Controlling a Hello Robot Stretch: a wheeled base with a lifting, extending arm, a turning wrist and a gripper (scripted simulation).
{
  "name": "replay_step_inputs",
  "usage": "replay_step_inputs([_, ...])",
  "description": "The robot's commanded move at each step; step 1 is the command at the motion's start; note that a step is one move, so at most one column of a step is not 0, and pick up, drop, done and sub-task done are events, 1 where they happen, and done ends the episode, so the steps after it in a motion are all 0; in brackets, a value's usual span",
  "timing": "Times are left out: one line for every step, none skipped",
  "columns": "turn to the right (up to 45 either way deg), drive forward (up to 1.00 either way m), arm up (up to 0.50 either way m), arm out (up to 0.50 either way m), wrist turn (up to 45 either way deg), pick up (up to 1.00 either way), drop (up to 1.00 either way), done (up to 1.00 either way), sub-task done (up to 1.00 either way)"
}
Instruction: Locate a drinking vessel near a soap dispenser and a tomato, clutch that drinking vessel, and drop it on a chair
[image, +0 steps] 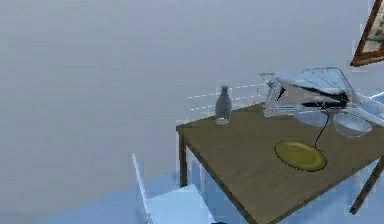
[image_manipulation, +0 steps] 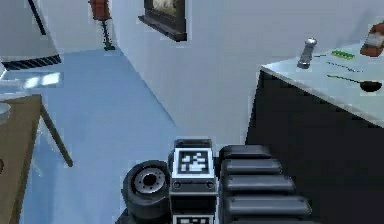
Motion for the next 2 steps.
replay_step_inputs([-21.0,0.0,0.0,0.0,0.0,0.0,0.0,0.0,0.0])
replay_step_inputs([-3.0,0.0,0.0,0.0,0.0,0.0,0.0,0.0,0.0])
